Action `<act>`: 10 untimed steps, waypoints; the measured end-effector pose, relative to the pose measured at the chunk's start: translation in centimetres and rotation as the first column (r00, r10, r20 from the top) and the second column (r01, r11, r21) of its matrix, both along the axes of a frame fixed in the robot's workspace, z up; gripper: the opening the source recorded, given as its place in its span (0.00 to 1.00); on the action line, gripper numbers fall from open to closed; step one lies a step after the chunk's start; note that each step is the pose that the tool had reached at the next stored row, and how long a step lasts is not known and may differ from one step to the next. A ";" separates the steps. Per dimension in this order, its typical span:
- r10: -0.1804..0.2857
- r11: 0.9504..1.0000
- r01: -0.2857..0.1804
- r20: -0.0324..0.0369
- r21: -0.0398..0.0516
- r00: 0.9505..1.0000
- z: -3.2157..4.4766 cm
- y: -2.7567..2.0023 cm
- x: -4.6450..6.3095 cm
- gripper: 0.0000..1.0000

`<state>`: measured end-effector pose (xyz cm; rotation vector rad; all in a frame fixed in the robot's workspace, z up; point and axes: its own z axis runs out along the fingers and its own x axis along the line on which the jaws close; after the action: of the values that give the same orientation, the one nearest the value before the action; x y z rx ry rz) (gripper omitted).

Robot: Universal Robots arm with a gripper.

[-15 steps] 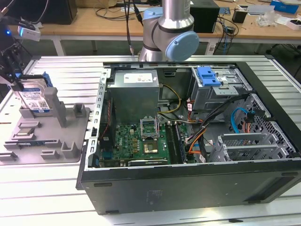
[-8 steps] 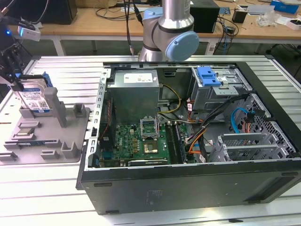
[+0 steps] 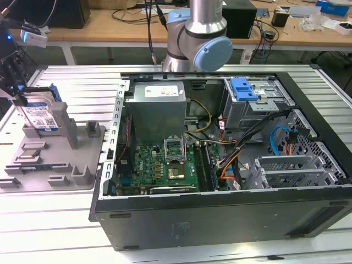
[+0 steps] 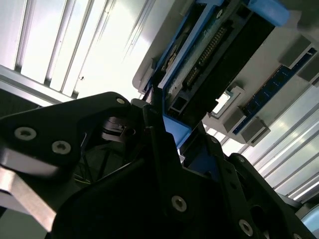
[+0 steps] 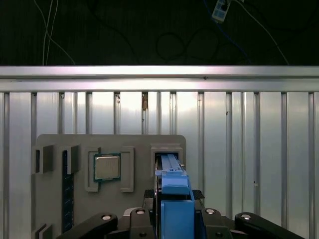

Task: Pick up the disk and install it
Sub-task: 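Pick up the disk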

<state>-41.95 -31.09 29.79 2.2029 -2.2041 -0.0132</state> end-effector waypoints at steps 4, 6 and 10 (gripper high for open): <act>0.000 1.000 0.000 0.000 0.000 1.000 0.44 0.00 0.0 0.37; 0.000 1.000 0.000 0.000 0.000 1.000 0.71 0.00 0.0 0.37; 0.000 1.000 0.000 0.000 0.000 1.000 1.24 0.00 0.0 0.37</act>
<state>-41.95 -31.09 31.03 2.2028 -2.2041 -0.0133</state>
